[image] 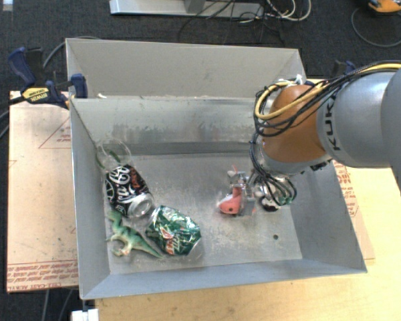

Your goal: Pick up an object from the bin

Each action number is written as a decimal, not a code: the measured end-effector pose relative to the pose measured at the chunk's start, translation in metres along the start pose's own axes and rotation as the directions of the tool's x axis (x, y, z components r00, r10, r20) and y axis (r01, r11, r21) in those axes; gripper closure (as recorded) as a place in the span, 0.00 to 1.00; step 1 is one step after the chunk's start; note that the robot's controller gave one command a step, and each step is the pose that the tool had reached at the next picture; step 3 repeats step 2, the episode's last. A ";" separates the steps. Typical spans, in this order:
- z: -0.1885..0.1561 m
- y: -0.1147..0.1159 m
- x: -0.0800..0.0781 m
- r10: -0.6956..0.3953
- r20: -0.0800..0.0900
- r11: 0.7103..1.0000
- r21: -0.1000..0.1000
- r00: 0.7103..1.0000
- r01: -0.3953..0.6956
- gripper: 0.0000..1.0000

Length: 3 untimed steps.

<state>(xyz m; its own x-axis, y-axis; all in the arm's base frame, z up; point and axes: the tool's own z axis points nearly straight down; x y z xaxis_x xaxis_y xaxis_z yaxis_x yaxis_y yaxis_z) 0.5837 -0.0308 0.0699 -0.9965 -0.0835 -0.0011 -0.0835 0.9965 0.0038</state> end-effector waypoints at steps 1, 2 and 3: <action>-0.003 0.000 0.001 0.000 -0.004 1.000 -0.001 1.000 0.000 1.00; -0.018 0.001 0.002 -0.001 -0.006 1.000 -0.001 1.000 0.001 1.00; -0.018 0.001 0.002 -0.001 -0.006 1.000 -0.001 1.000 0.001 1.00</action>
Offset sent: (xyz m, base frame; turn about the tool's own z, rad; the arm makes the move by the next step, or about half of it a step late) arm -0.0001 -0.0001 0.0320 0.0000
